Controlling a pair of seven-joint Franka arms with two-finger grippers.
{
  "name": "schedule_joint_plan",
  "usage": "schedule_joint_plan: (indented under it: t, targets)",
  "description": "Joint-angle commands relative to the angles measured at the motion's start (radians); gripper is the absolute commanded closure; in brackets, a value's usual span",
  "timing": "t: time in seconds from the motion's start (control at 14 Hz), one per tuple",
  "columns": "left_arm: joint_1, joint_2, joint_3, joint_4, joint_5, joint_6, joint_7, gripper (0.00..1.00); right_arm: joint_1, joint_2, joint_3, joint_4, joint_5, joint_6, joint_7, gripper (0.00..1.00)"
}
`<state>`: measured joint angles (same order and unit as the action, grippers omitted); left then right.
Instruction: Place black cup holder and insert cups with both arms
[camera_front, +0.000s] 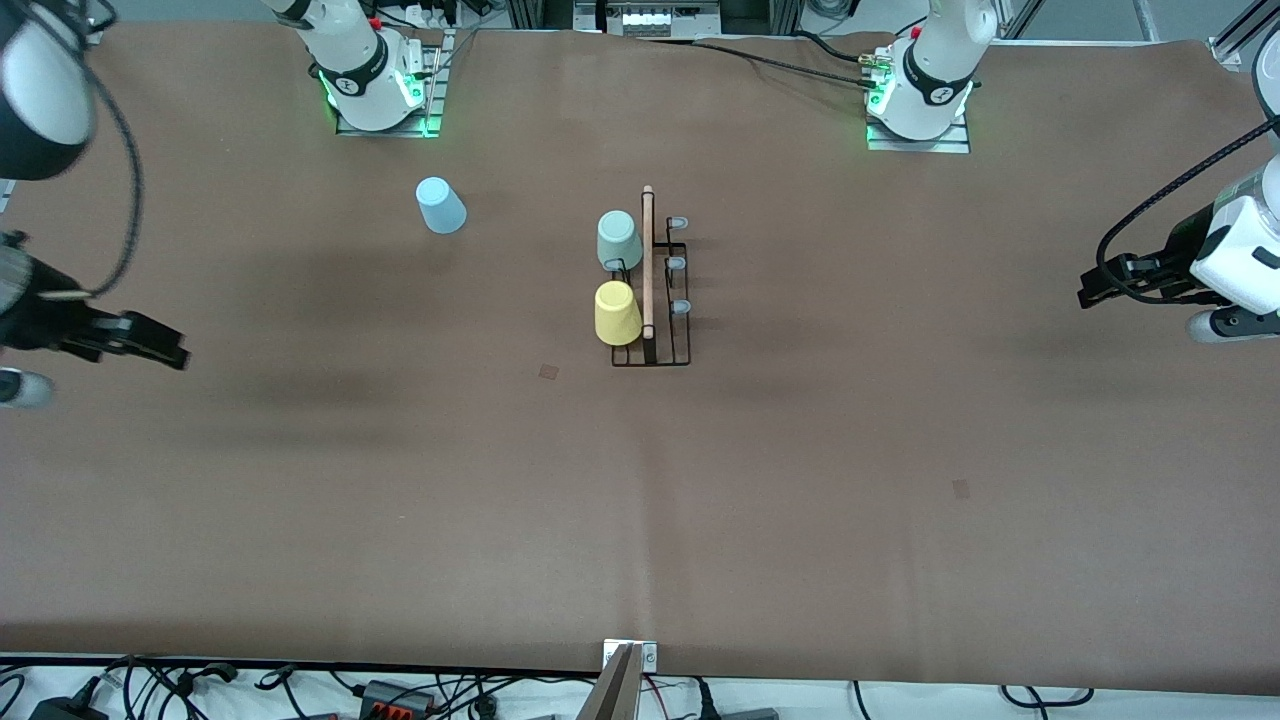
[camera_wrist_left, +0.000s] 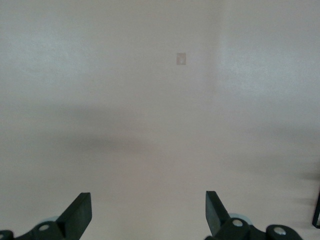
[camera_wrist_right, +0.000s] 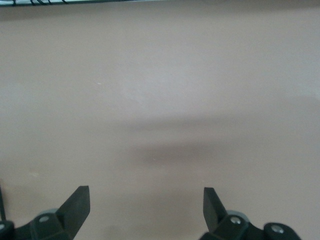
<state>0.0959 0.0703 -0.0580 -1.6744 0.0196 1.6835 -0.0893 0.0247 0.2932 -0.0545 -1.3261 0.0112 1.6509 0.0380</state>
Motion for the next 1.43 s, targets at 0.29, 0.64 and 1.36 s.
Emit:
schedule_joint_plan:
  t: [0.29,0.64,1.36]
  targets:
    - [0.008,-0.009,-0.003,-0.001,0.003,-0.010,0.025,0.00,0.001,-0.117,0.002,-0.122,0.004,-0.005,-0.035,0.00]
    - [0.008,-0.009,-0.003,0.001,0.003,-0.010,0.025,0.00,-0.002,-0.290,0.002,-0.354,0.004,0.057,-0.039,0.00]
    - [0.008,-0.009,-0.003,0.001,0.003,-0.010,0.025,0.00,0.001,-0.306,0.005,-0.357,-0.007,0.020,-0.056,0.00]
